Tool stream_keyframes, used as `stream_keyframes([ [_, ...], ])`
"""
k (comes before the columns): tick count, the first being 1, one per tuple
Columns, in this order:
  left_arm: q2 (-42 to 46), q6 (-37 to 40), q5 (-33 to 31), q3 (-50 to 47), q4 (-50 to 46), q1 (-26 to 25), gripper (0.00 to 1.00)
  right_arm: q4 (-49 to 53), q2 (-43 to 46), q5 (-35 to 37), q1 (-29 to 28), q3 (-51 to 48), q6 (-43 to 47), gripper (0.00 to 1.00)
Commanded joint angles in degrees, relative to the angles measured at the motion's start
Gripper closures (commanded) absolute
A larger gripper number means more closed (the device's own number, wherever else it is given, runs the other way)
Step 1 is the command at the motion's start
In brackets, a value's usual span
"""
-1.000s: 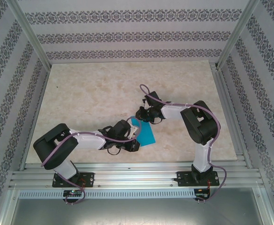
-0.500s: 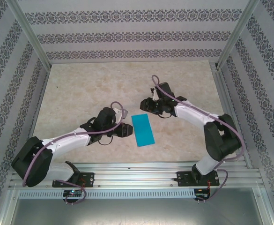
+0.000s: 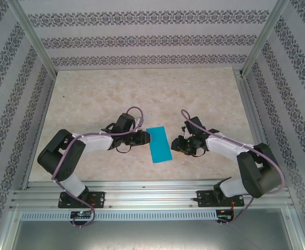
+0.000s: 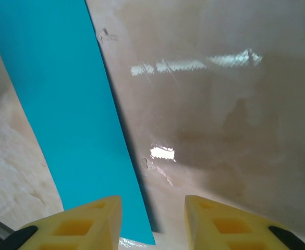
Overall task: Fold a paper plane with a square sheet of paper (fold left side to right side)
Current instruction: Fold the triangle a second time at the center of the table.
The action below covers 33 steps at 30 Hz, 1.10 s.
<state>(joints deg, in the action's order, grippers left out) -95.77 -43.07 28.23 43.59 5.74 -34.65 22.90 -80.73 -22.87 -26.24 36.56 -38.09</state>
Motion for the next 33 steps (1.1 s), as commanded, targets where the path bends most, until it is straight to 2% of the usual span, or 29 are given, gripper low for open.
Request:
stream_keyframes([
  [1,-1.89,-1.46,1.2,1.86,3.67,-0.75,0.7,-1.53,1.13,-1.56,-1.72,-0.81,-2.29,0.63],
  [18,-4.99,0.61,-0.85,2.73,0.64,-2.22,0.71,-3.27,-4.0,-1.38,-6.51,-0.87,-5.44,0.63],
  [33,-4.96,1.9,-1.59,3.6,-1.48,-2.28,0.72,-0.21,-0.93,-0.24,-6.81,1.56,-5.29,0.7],
])
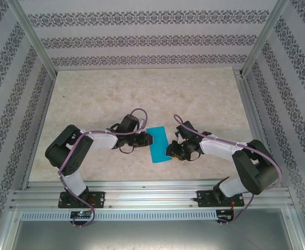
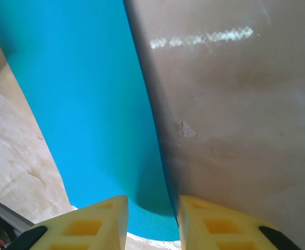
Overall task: Fold a paper plane with a square sheet of paper (fold left side to right side)
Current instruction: Fold the triangle a second time at the center of the table.
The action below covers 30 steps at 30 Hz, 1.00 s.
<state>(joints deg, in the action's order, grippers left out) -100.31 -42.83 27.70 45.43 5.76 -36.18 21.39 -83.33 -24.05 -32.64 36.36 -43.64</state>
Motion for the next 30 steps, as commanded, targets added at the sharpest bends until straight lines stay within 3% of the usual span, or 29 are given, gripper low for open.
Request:
stream_keyframes([
  [1,-0.41,1.77,-1.01,1.77,-1.66,-0.73,0.71,1.89,1.85,1.27,-0.29,2.0,0.52,0.7],
  [21,-0.46,3.36,-1.69,2.45,-3.42,-0.73,0.71,6.69,2.89,3.01,-0.14,5.28,2.41,0.74],
  [30,0.46,3.67,-1.42,1.96,-2.56,-0.77,0.71,3.59,2.16,1.27,-0.28,4.49,0.84,0.76],
])
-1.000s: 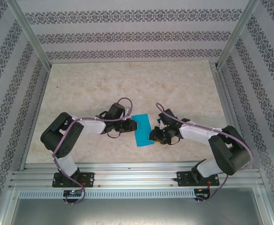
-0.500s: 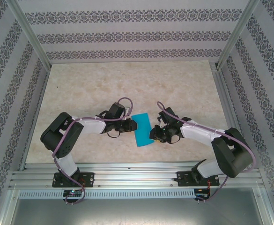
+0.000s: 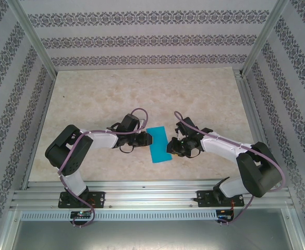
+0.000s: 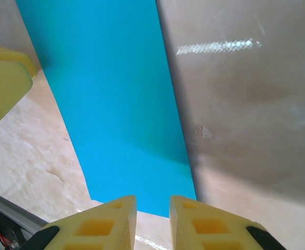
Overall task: Fold a paper plane with a square sheet of paper (fold left side to right side)
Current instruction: Fold the triangle a second time at the center of the table.
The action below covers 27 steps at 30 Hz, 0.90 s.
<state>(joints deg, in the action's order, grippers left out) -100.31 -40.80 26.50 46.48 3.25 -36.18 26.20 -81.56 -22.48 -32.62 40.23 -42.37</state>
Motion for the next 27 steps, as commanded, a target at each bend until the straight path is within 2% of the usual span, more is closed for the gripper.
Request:
stream_keyframes([
  [1,0.66,1.84,-0.38,0.96,-0.47,-0.73,0.71,-0.6,0.15,0.43,-0.34,0.8,-0.16,0.75],
  [3,0.67,1.99,-0.45,1.07,-0.82,-0.73,0.71,1.73,-0.25,2.99,-0.23,1.38,0.93,0.7],
  [5,0.56,1.99,-0.44,1.01,-0.79,-0.73,0.71,2.62,-0.65,4.18,0.0,1.39,1.6,0.69],
  [11,0.34,2.01,-0.66,0.74,-0.7,-0.73,0.71,-0.49,-3.55,1.57,-0.59,-0.15,0.93,0.65],
  [27,0.39,1.92,-0.75,0.37,-0.55,-0.75,0.71,-1.6,-5.07,-0.78,-1.7,0.0,0.36,0.65],
])
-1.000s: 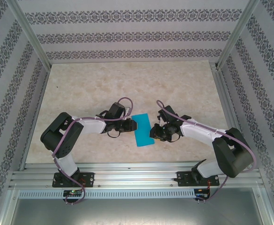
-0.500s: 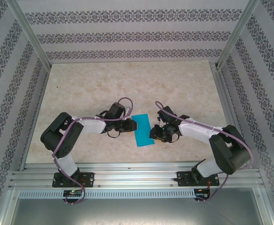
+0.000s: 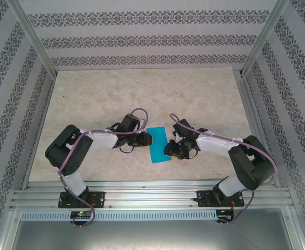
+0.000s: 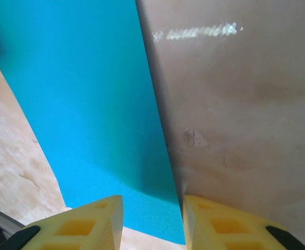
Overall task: Fold a paper plane with a square sheet of paper (fold left side to right side)
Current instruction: Fold the triangle a second time at the center of the table.
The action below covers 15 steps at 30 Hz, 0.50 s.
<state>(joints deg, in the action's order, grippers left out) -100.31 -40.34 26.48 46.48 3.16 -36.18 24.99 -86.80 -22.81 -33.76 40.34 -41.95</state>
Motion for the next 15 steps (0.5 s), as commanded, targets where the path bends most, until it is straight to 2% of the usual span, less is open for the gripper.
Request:
stream_keyframes([
  [1,0.46,1.45,-0.68,0.36,-0.52,-0.73,0.71,-0.15,0.62,-0.14,-0.59,0.07,-0.13,0.65],
  [9,0.43,1.54,-0.67,0.37,-0.51,-0.74,0.71,2.72,3.97,1.99,-0.53,1.83,0.27,0.72],
  [15,0.49,1.53,-0.6,0.13,-0.09,-0.74,0.71,0.9,3.67,0.73,-0.61,1.52,-0.6,0.76],
])
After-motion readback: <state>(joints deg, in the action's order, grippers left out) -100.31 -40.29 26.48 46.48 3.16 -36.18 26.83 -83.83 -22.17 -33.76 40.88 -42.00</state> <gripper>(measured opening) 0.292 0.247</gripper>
